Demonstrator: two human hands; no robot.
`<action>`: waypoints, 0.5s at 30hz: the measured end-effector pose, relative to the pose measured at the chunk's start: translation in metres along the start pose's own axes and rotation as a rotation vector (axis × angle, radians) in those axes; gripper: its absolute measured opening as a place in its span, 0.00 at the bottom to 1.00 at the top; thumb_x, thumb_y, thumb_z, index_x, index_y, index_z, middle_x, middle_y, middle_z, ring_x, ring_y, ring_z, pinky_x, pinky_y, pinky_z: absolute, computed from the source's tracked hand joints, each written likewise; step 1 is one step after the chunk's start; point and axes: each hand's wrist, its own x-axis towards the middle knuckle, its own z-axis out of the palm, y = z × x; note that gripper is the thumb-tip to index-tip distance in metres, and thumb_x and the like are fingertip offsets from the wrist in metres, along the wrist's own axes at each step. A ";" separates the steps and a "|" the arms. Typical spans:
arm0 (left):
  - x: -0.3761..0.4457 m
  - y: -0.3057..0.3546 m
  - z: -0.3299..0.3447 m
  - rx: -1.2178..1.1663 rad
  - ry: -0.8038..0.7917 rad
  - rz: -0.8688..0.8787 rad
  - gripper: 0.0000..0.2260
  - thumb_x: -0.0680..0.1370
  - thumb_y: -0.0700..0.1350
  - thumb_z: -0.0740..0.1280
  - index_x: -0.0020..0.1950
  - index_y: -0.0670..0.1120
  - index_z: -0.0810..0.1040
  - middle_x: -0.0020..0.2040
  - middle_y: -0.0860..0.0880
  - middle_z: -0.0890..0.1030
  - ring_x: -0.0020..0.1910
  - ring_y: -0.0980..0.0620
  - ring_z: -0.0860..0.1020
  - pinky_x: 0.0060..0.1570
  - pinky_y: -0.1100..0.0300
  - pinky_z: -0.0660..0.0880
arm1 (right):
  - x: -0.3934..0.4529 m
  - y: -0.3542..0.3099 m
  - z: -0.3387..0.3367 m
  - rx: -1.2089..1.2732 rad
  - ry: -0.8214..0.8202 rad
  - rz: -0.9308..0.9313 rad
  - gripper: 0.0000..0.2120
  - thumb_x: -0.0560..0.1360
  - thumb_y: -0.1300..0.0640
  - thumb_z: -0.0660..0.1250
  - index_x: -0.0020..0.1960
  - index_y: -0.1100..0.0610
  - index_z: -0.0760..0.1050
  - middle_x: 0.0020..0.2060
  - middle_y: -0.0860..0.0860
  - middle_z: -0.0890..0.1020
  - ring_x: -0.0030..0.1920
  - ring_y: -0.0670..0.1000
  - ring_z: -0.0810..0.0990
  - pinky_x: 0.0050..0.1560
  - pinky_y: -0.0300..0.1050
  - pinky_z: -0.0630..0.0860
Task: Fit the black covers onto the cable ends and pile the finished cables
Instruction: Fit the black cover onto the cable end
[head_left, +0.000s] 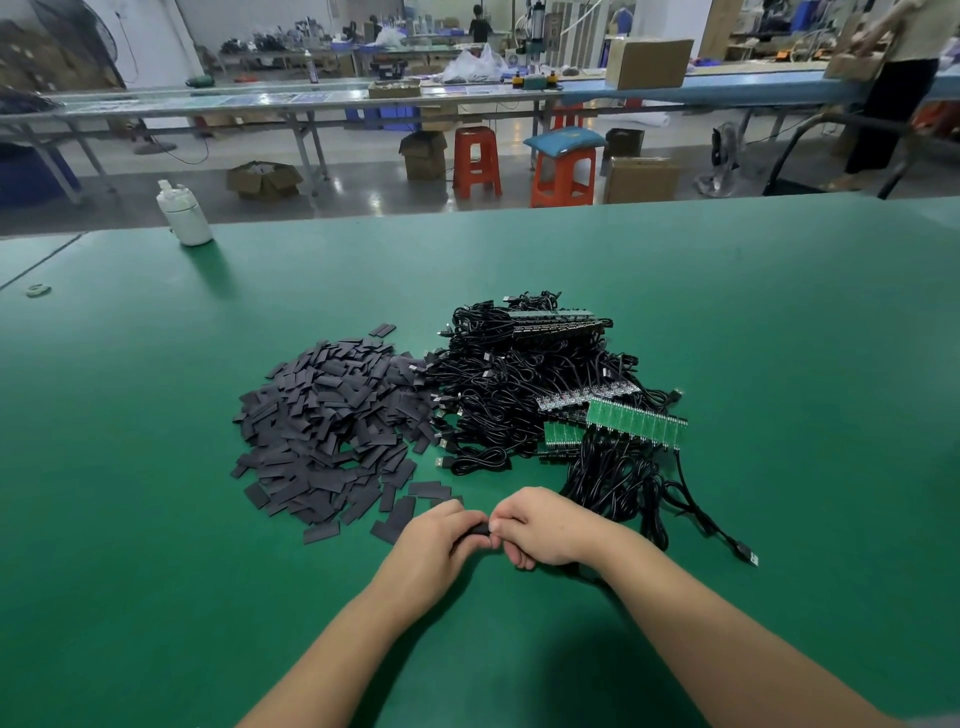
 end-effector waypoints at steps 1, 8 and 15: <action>-0.001 -0.001 0.002 0.013 -0.001 0.005 0.06 0.80 0.51 0.67 0.52 0.52 0.82 0.43 0.51 0.76 0.42 0.56 0.75 0.45 0.58 0.74 | 0.000 0.001 0.001 -0.001 0.002 0.005 0.15 0.83 0.58 0.57 0.40 0.52 0.75 0.33 0.50 0.81 0.29 0.44 0.78 0.39 0.38 0.79; -0.005 -0.002 0.004 0.101 0.071 -0.013 0.11 0.80 0.53 0.66 0.60 0.53 0.79 0.47 0.55 0.75 0.43 0.56 0.76 0.44 0.58 0.75 | 0.004 0.004 0.007 0.076 0.121 0.032 0.11 0.82 0.56 0.63 0.43 0.52 0.80 0.38 0.49 0.86 0.38 0.44 0.83 0.43 0.40 0.82; 0.002 -0.010 0.000 -0.061 0.008 -0.202 0.11 0.81 0.51 0.64 0.61 0.56 0.81 0.48 0.62 0.79 0.49 0.70 0.73 0.49 0.77 0.65 | 0.005 0.005 0.008 -0.016 0.319 0.007 0.04 0.77 0.51 0.71 0.49 0.48 0.84 0.39 0.41 0.83 0.43 0.42 0.81 0.48 0.39 0.77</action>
